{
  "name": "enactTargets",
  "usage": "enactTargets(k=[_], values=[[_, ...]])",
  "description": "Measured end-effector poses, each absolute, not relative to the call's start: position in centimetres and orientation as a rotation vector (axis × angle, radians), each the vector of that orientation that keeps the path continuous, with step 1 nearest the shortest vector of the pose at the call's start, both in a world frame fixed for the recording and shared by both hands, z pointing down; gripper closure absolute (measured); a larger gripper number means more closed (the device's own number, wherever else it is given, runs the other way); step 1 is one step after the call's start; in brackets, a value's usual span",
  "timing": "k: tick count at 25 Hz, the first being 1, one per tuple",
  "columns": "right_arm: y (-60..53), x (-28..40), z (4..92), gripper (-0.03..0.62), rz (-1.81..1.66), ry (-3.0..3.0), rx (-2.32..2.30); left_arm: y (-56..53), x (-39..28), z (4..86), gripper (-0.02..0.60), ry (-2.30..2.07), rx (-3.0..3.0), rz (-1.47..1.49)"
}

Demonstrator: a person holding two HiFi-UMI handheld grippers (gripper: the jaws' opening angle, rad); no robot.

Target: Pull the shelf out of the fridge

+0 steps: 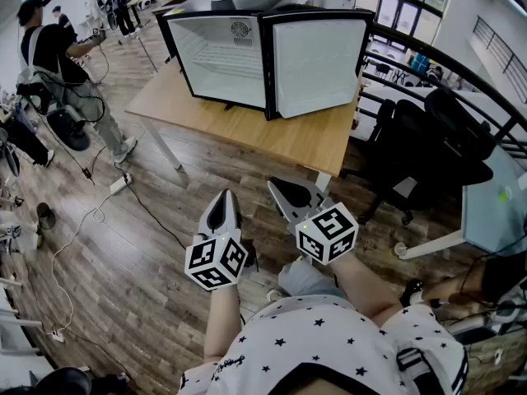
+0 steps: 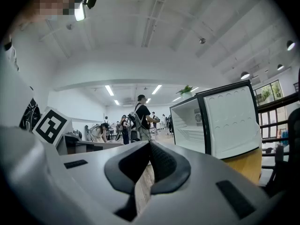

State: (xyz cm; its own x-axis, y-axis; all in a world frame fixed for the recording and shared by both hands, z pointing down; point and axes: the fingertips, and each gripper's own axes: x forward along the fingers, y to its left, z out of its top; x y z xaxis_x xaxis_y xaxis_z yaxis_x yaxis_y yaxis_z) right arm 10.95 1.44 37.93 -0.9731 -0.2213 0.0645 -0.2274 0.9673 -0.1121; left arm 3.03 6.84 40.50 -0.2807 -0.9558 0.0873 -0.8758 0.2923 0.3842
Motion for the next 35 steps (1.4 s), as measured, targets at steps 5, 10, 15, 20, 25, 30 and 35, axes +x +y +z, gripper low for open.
enactTargets(k=[5, 10, 15, 20, 25, 30, 35], values=[[2.4, 11.0, 38.0, 0.574, 0.218, -3.074, 0.364, 7.7, 3.2, 41.0, 0.573, -2.259, 1.665, -0.345], [2.9, 11.1, 37.8, 0.572, 0.214, -3.076, 0.371, 8.0, 3.6, 40.8, 0.573, -2.247, 1.687, -0.342], [3.9, 10.9, 37.8, 0.572, 0.238, -3.085, 0.354, 8.5, 3.5, 40.6, 0.574, -2.235, 1.696, -0.359], [4.7, 10.7, 38.4, 0.572, 0.25, -3.065, 0.345, 9.2, 3.3, 40.6, 0.573, -2.23, 1.694, -0.364], [5.7, 10.6, 38.6, 0.571, 0.275, -3.067, 0.305, 9.8, 3.2, 40.7, 0.574, -2.227, 1.683, -0.375], [6.3, 9.9, 38.9, 0.572, 0.281, -3.068, 0.263, 10.3, 2.8, 40.8, 0.574, -2.241, 1.684, -0.377], [6.5, 8.3, 39.5, 0.571, 0.28, -3.053, 0.204, 10.4, 1.1, 41.5, 0.574, -2.253, 1.648, -0.352]])
